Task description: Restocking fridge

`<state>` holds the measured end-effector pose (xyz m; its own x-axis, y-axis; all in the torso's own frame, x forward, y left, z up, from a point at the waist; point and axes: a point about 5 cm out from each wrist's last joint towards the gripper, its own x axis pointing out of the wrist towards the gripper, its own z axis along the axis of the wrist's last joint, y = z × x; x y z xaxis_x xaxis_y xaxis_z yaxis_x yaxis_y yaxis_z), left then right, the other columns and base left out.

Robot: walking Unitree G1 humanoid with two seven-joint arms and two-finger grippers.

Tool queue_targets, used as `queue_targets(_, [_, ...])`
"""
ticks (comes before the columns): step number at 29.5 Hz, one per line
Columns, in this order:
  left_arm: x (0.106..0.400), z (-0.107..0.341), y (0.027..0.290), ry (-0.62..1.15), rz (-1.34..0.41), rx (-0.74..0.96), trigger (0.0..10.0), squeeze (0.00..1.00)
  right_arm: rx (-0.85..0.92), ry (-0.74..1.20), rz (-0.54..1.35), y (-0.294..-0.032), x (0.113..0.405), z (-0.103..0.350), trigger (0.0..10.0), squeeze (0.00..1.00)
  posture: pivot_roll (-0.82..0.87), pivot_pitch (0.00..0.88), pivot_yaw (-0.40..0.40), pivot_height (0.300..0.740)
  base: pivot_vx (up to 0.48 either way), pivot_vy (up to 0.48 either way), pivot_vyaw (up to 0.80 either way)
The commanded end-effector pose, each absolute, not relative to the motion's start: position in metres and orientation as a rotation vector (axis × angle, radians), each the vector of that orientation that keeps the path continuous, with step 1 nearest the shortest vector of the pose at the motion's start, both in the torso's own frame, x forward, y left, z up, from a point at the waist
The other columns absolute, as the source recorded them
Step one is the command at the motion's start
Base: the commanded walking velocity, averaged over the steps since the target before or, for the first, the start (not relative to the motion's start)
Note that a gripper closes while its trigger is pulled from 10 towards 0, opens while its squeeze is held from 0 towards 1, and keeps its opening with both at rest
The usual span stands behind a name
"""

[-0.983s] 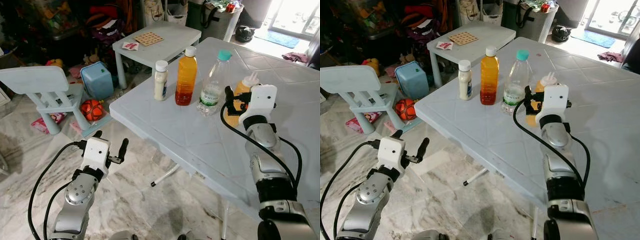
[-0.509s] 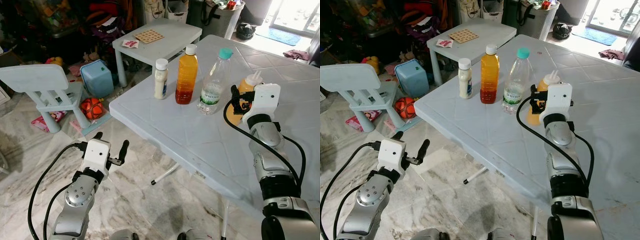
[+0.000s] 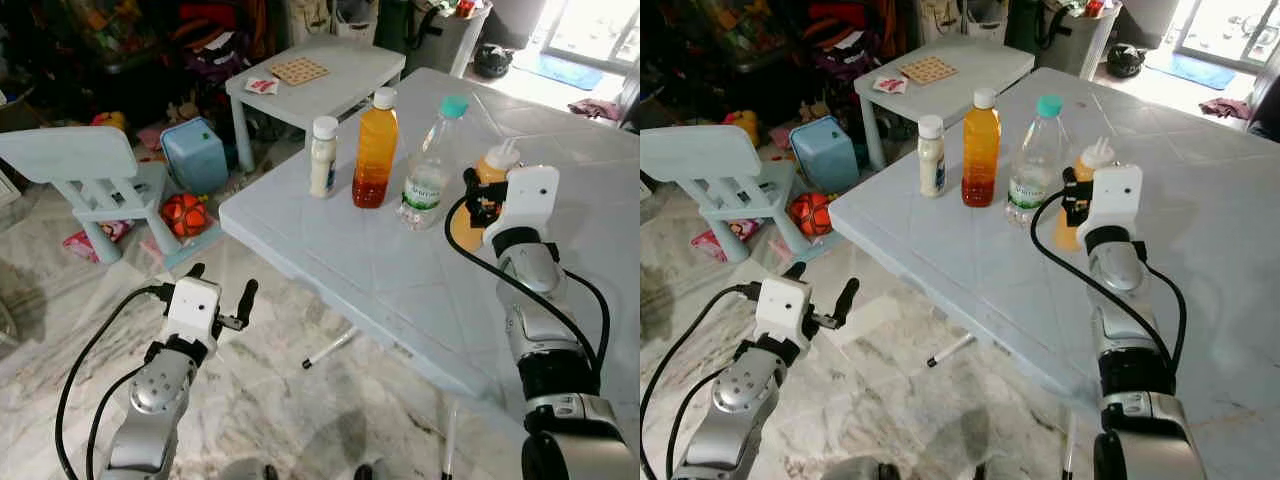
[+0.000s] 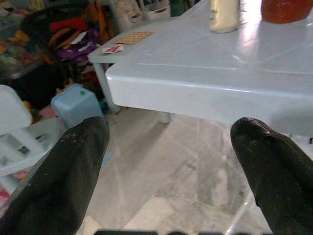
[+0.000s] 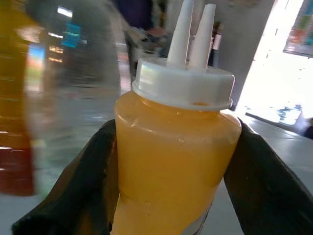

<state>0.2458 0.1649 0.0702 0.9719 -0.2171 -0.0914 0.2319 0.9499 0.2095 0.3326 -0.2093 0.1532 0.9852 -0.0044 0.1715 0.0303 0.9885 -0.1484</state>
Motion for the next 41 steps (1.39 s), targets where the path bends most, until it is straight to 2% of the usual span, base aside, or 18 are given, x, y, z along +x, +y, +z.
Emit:
queue_targets(1, [0.248, 0.069, 0.164, 0.08, -0.229, 0.237, 10.0, 0.0, -0.136, -0.197, 0.018, -0.202, 0.33, 0.16, 10.0, 0.0, 0.04, 0.004, 0.001, 0.74, 0.0, 0.0, 0.0])
queue_targets(7, [0.257, 0.07, 0.16, 0.068, -0.212, 0.226, 10.0, 0.0, -0.121, -0.204, 0.07, -0.187, 0.319, 0.157, 10.0, 0.0, 0.04, 0.0, -0.014, 0.74, 0.0, 0.0, 0.0])
queue_targets(10, [0.261, 0.073, 0.156, 0.055, -0.215, 0.225, 10.0, 0.0, -0.089, -0.2, 0.042, -0.188, 0.313, 0.155, 10.0, 0.0, 0.04, 0.0, -0.007, 0.74, 0.0, 0.0, 0.0])
queue_targets(11, [0.261, 0.073, 0.155, 0.051, -0.217, 0.226, 10.0, 0.0, -0.072, -0.192, 0.027, -0.19, 0.311, 0.153, 7.5, 0.0, 0.04, 0.0, -0.005, 0.74, 0.0, 0.0, 0.0])
queue_targets(12, [0.262, 0.074, 0.153, 0.047, -0.22, 0.229, 10.0, 0.0, -0.061, -0.183, 0.021, -0.19, 0.308, 0.151, 1.6, 0.0, 0.04, 0.0, -0.001, 0.74, 0.0, 0.0, 0.0])
queue_targets(13, [0.262, 0.074, 0.153, 0.047, -0.22, 0.229, 10.0, 0.0, -0.061, -0.183, 0.021, -0.19, 0.308, 0.151, 1.6, 0.0, 0.04, 0.0, -0.001, 0.74, 0.0, 0.0, 0.0])
queue_targets(14, [0.263, 0.076, 0.151, 0.042, -0.231, 0.236, 10.0, 0.0, -0.07, -0.178, 0.031, -0.189, 0.305, 0.15, 5.0, 0.0, 0.04, 0.001, 0.003, 0.74, 0.0, 0.0, 0.0])
queue_targets(15, [0.264, 0.078, 0.149, 0.037, -0.241, 0.241, 10.0, 0.0, -0.075, -0.171, 0.036, -0.187, 0.304, 0.149, 10.0, 0.0, 0.04, 0.014, 0.001, 0.74, 0.0, 0.0, 0.0])
queue_targets(23, [0.257, 0.076, 0.147, 0.039, -0.246, 0.241, 10.0, 0.0, -0.072, -0.16, 0.061, -0.179, 0.3, 0.152, 10.0, 0.0, 0.01, 0.062, -0.006, 0.74, 0.0, 0.0, 0.0])
queue_targets(24, [0.255, 0.073, 0.146, 0.045, -0.245, 0.238, 10.0, 0.0, -0.066, -0.167, 0.073, -0.177, 0.299, 0.153, 3.2, 0.0, 0.0, 0.066, -0.005, 0.74, 0.0, 0.0, 0.0])
queue_targets(26, [0.254, 0.072, 0.145, 0.049, -0.244, 0.236, 10.0, 0.0, -0.061, -0.171, 0.082, -0.176, 0.299, 0.154, 3.2, 0.0, 0.0, 0.067, -0.004, 0.74, 0.0, 0.0, 0.0])
queue_targets(27, [0.253, 0.071, 0.145, 0.052, -0.244, 0.233, 10.0, 0.0, -0.07, -0.174, 0.094, -0.174, 0.298, 0.156, 0.0, 0.0, 0.0, 0.067, -0.005, 0.74, 0.0, 0.0, 0.0])
queue_targets(28, [0.252, 0.071, 0.143, 0.055, -0.246, 0.23, 10.0, 0.0, -0.077, -0.169, 0.097, -0.172, 0.299, 0.156, 8.8, 0.0, 0.01, 0.068, -0.004, 0.74, 0.0, 0.0, 0.0])
queue_targets(29, [0.251, 0.07, 0.141, 0.057, -0.251, 0.228, 10.0, 0.0, -0.076, -0.167, 0.101, -0.171, 0.299, 0.156, 10.0, 0.0, 0.01, 0.061, -0.008, 0.74, 0.0, 0.0, 0.0])
queue_targets(34, [0.251, 0.07, 0.143, 0.059, -0.248, 0.228, 10.0, 0.0, -0.038, -0.162, 0.138, -0.163, 0.298, 0.156, 10.0, 0.0, 0.02, 0.042, -0.01, 0.74, 0.0, 0.0, 0.0])
queue_targets(41, [0.254, 0.067, 0.163, 0.076, -0.153, 0.22, 10.0, 0.0, -0.021, -0.152, 0.22, -0.147, 0.289, 0.151, 10.0, 0.0, 0.03, 0.008, -0.002, 0.74, 0.0, 0.0, 0.0])
